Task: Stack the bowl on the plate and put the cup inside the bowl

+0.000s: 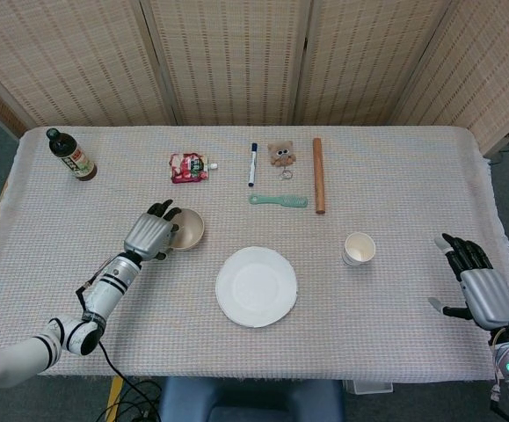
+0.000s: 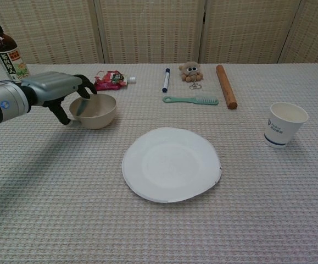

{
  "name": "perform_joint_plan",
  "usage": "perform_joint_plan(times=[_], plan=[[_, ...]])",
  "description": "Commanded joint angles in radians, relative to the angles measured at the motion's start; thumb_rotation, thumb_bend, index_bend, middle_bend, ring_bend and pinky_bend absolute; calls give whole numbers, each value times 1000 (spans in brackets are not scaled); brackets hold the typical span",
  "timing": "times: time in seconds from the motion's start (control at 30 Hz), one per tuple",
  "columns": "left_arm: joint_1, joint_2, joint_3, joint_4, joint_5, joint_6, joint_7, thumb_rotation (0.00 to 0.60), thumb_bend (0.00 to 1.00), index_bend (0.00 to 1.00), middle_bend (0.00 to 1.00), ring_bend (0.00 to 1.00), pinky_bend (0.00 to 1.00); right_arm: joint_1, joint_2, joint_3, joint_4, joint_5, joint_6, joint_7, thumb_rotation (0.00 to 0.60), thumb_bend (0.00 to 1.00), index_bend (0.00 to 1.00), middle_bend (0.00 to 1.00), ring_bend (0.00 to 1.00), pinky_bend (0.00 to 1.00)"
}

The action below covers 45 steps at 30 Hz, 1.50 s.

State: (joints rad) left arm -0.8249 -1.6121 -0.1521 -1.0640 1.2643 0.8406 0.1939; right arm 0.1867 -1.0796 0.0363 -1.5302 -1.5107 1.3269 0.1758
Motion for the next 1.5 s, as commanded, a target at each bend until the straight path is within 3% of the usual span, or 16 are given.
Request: perform_joint_plan(times=[0.03,0.43,0.67,0.9,1.13,1.3,1.5], plan=[[1,5,-2,-9,-8,0,9,600,329,638,197,0,163,0,0,1,0,1,1,0,600,191,0,0,0,0],[9,30,-4,-50,-24,15,45,600,348,671,197,0,163,0,-2,-1,0,-4,3,-2,600,190,0,0,0,0],[32,95,-12,-151,-40,69,111,600,349,689,205,0,163,2,-3,-5,-3,-12,1,-8,600,191,0,0,0,0],[64,177,-8,-326,-75,132,233,600,349,690,208,0,163,5,-1,-13,-11,-28,-1,-8,600,191,0,0,0,0],[105,241,13,-566,-128,239,432,600,349,691,208,0,163,7,9,-33,-20,-69,4,14,600,191,0,0,0,0],[131,229,43,-719,-154,330,584,600,349,692,208,0,163,9,18,-48,-18,-104,13,45,600,191,0,0,0,0],[120,174,66,-810,-197,372,746,600,349,692,208,0,163,6,33,-61,-6,-136,35,99,600,191,0,0,0,0]])
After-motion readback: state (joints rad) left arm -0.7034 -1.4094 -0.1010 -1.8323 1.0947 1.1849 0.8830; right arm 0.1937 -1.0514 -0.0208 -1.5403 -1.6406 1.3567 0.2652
